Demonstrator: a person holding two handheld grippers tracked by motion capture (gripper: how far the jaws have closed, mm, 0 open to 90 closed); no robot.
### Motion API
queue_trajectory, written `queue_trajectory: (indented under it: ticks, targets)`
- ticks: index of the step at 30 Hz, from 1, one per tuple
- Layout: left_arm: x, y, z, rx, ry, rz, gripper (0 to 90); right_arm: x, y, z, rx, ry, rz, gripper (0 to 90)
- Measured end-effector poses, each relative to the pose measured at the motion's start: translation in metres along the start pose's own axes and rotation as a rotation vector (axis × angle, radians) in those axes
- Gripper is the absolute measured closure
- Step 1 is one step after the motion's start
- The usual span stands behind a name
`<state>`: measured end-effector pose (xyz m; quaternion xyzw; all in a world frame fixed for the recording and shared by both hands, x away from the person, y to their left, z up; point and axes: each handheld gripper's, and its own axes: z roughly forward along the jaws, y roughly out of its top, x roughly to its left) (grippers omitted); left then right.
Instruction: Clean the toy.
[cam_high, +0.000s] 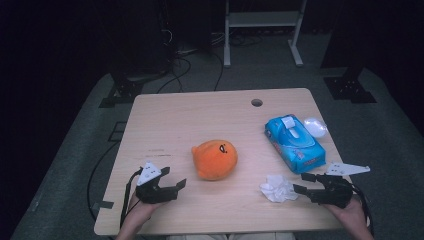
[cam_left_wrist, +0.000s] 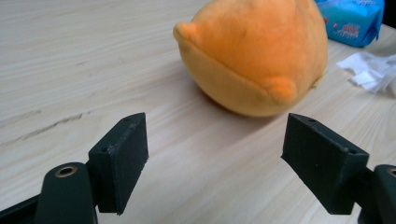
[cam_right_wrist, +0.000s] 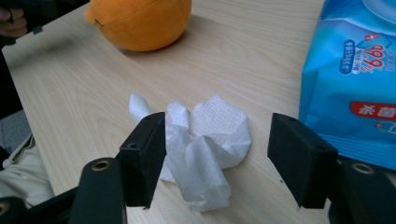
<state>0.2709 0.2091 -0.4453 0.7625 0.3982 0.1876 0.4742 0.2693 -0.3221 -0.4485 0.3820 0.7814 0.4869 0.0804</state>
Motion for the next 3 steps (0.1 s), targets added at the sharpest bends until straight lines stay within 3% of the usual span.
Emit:
queue_trajectory:
  ticks: [3]
  targets:
    - [0.0005, -0.0016, -0.0018, 0.001, 0.022, 0.013, 20.6, 0.0003, -0.0029, -0.0028, -0.017, 0.014, 0.030, 33.8]
